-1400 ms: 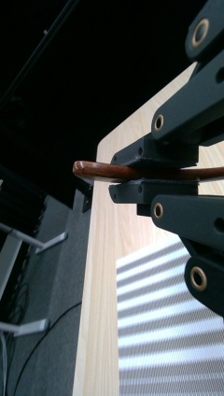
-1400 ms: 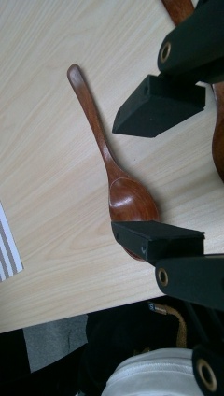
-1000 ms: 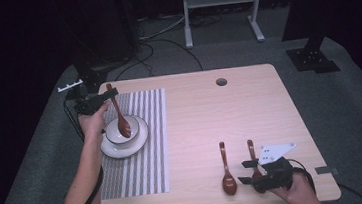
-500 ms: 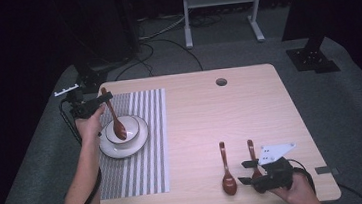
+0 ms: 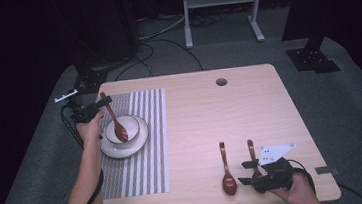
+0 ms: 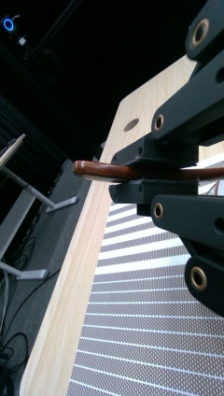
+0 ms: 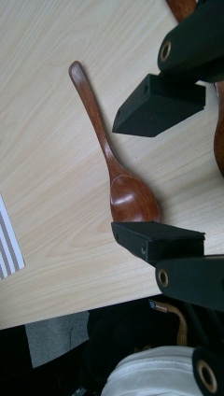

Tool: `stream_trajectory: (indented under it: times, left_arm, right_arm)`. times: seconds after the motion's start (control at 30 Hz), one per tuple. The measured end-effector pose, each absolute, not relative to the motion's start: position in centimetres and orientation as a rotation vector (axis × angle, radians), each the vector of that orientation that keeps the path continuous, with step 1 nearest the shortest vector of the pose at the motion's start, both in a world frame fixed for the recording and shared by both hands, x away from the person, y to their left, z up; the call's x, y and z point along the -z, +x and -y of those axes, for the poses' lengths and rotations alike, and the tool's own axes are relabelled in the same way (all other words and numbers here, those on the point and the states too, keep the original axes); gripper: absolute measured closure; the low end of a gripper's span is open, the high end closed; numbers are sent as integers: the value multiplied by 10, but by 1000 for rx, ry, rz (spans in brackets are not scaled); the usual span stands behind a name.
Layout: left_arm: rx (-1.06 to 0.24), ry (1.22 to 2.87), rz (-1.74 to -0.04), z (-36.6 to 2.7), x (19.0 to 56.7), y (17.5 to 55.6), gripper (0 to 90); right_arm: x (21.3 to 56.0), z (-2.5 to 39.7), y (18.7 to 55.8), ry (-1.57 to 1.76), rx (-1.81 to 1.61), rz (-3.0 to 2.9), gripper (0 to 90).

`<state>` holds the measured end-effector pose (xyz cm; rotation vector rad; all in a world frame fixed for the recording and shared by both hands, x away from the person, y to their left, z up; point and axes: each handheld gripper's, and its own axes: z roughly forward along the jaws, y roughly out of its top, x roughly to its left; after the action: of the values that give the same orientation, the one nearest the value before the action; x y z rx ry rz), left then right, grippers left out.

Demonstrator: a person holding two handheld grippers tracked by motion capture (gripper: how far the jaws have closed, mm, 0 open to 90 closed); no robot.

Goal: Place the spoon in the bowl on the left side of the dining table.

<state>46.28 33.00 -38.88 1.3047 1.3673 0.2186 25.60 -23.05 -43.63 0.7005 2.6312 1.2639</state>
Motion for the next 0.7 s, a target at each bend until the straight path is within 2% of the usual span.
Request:
stream_trajectory:
  times: [0.7]
  left_arm:
    - [-204,1274,-1443,-342,412,462,839]
  right_arm:
    - [436,229,256,690,-1262,-2634,442]
